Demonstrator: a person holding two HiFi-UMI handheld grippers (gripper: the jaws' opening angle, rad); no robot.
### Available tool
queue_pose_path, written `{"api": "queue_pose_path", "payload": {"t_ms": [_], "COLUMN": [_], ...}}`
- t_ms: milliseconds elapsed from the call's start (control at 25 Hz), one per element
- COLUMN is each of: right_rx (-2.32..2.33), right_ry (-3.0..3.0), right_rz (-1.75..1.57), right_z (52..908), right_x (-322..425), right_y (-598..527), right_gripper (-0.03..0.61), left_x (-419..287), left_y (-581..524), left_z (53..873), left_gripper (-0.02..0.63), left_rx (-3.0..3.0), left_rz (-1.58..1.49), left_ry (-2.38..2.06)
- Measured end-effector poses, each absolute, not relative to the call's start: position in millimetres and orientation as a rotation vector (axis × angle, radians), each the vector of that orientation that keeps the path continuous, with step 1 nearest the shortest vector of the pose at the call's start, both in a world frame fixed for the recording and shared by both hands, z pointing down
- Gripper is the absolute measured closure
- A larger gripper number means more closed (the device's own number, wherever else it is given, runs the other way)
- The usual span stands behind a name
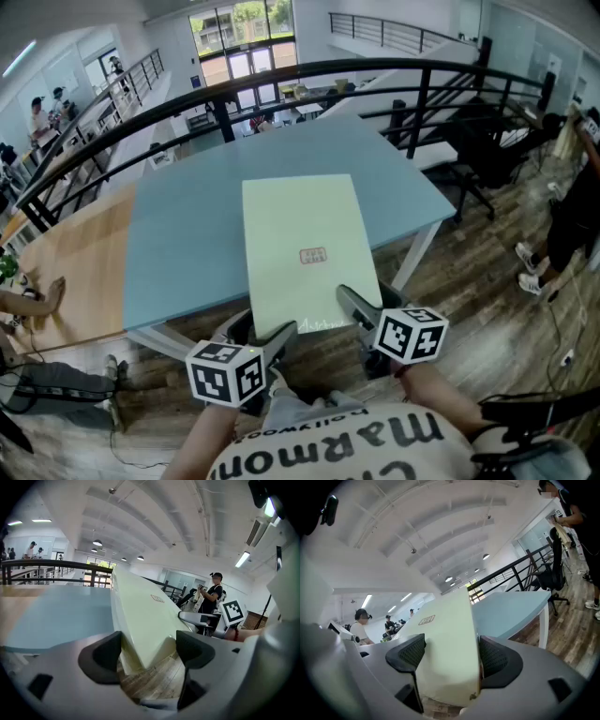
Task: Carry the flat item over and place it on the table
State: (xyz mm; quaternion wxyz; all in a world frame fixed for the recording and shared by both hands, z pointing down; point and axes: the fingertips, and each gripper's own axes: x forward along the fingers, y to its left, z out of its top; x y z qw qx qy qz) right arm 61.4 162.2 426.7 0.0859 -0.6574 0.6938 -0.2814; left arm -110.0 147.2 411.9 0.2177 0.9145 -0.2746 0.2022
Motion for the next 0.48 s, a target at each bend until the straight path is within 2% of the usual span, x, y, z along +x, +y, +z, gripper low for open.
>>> {"api": "queue_pose_path", "payload": {"t_ms": [480], "right_rx": [-2.050], "right_ry": [1.972], "right_rz": [-0.940], "right_z": [452], "right_x": [97], "right_y": [94], "right_gripper": [0.216], "left_x": [-74], "left_y": [67], "left_z": [436], "left_gripper": [0.256], "left_rx": [2.487], "left_rz": [0.614], "left_ry": [-0.651]}}
